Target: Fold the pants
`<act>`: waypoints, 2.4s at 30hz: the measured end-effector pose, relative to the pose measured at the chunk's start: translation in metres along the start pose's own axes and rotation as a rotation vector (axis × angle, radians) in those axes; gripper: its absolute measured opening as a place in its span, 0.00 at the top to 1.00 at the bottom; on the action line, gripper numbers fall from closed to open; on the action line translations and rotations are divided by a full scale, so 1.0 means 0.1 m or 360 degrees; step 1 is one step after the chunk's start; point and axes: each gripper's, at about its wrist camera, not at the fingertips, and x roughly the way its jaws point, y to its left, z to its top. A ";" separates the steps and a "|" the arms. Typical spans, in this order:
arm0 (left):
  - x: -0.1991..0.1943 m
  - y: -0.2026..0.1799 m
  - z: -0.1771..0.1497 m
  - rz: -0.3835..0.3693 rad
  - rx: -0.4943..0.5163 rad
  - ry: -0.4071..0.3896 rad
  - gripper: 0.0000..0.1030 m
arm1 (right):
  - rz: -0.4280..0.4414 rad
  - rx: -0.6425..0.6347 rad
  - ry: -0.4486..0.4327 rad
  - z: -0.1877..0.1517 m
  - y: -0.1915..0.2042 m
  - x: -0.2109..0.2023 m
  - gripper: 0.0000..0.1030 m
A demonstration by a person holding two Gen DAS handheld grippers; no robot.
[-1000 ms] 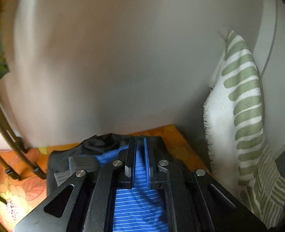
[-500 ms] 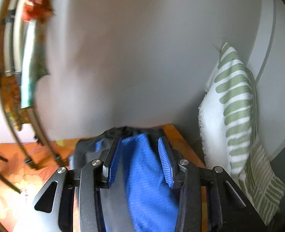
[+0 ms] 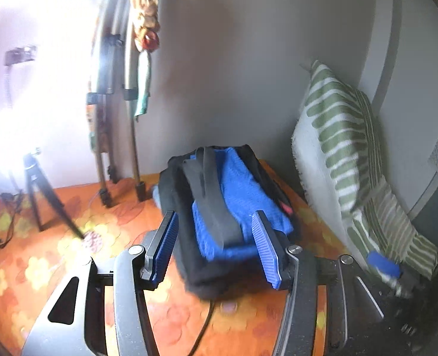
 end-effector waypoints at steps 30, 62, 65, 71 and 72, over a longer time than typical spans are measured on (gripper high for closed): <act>-1.44 0.12 -1.57 0.0171 -0.0033 -0.0126 0.28 | -0.0129 -0.0286 -0.0223 -0.82 1.01 -0.88 0.00; -1.43 0.15 -1.66 0.0191 -0.0054 -0.0085 0.28 | -0.0129 -0.0292 -0.0095 -0.95 1.01 -0.51 0.00; -1.43 0.15 -1.66 0.0186 -0.0054 -0.0083 0.28 | -0.0132 -0.0286 -0.0097 -0.95 1.00 -0.52 0.00; -1.43 0.13 -1.67 0.0183 -0.0043 -0.0077 0.28 | -0.0133 -0.0273 -0.0094 -0.94 0.98 -0.52 0.00; -1.43 0.12 -1.67 0.0184 -0.0041 -0.0078 0.28 | -0.0135 -0.0271 -0.0094 -0.94 0.97 -0.52 0.00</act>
